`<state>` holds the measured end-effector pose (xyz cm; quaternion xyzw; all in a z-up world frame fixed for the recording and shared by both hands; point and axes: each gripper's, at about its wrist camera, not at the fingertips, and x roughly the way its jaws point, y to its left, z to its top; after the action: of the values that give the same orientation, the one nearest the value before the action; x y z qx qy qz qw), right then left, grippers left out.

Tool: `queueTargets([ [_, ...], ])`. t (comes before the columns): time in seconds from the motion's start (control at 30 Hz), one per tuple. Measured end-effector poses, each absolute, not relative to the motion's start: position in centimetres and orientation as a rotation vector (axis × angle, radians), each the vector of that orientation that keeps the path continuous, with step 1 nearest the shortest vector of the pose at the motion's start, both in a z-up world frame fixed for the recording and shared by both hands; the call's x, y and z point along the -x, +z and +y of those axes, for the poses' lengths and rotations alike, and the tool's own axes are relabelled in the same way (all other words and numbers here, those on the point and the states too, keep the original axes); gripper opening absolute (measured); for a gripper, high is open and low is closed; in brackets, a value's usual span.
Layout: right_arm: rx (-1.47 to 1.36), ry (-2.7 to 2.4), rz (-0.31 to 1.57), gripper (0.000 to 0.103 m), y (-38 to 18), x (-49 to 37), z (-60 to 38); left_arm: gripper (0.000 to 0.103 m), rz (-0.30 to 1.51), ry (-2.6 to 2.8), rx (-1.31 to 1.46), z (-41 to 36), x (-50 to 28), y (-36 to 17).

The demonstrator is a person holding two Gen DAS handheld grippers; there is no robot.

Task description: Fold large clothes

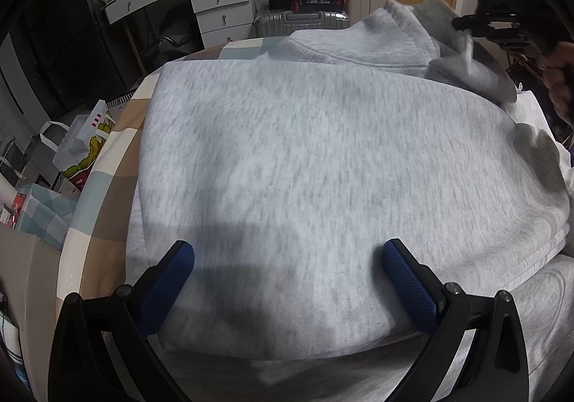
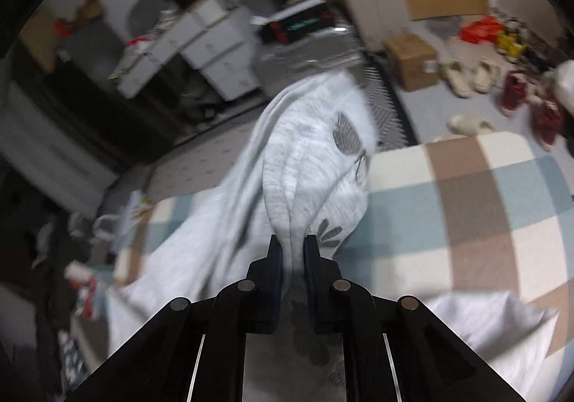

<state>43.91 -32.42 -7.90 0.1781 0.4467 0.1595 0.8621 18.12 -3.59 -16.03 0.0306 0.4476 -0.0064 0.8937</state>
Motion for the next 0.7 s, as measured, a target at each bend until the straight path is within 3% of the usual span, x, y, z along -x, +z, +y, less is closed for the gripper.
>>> queueTargets([
  [0.2,-0.257,0.594,0.841,0.011,-5.8,-35.9,-28.6,0.103,0.929,-0.012,-0.062,-3.8,-18.2,-16.0],
  [0.47,-0.312,0.725,0.938,0.011,-10.0,-28.7,-26.9,0.102,0.963,-0.041,-0.04,-3.6,-18.3,-15.5],
  [0.57,-0.407,0.727,0.949,0.008,-12.0,-28.0,-28.0,0.102,0.931,-0.175,0.052,-3.4,-17.6,-12.7],
  [0.7,-0.459,0.71,0.942,0.008,-14.6,-27.1,-28.2,0.102,0.791,-0.24,-0.035,-4.9,-15.6,-7.9],
])
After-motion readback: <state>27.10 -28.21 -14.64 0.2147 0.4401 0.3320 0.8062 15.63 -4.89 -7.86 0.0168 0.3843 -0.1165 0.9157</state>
